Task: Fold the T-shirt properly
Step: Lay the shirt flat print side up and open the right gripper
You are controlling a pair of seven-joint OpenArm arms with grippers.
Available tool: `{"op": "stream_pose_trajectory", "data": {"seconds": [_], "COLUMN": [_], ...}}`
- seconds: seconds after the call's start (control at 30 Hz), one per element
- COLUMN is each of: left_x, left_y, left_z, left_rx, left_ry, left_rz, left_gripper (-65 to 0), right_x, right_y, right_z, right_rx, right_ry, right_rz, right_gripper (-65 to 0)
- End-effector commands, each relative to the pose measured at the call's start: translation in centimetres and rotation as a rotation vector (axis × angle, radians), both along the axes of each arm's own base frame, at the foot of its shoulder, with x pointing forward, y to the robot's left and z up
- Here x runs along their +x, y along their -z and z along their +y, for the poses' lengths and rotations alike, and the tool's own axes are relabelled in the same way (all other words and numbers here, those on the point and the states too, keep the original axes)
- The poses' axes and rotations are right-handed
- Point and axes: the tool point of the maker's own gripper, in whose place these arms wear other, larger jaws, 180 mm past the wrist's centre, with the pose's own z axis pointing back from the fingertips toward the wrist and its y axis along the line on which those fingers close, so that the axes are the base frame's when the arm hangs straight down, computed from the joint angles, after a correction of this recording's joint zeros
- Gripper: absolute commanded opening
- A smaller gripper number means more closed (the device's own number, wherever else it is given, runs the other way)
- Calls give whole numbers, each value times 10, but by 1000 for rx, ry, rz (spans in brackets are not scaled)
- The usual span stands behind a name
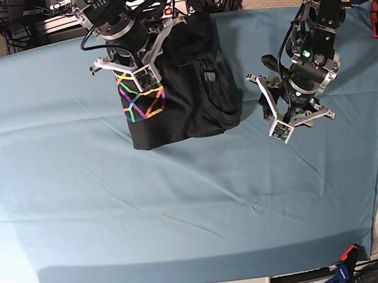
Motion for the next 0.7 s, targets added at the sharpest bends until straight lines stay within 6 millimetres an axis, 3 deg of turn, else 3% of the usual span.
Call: {"op": "stream_pose_trajectory", "data": {"seconds": [0.0,0.13,0.33,0.53,0.67], "left_x": [8,9,9,9,9], "left_y": [-13,-14,-14,-14,-14], "left_z": [1,1,1,1,0], "left_rx": [-3,-5,-5,-5,-6], "left_ry": [0,1,1,2,2], "left_rz": [-51,-54,-54,-54,-56], "left_gripper": [-371,-371,-371,-371,-371], "right_x": [-1,-6,-14,-17,-26], "right_y": [-5,2,32,32,28], "right_z": [1,1,6,25,48], "right_rx": [17,12,6,69,94], "right_ry": [10,12,-4,-58,-146], "right_rz": [-16,13,85,100,103], "right_gripper": [-650,-650,-650,-650,-650]}}
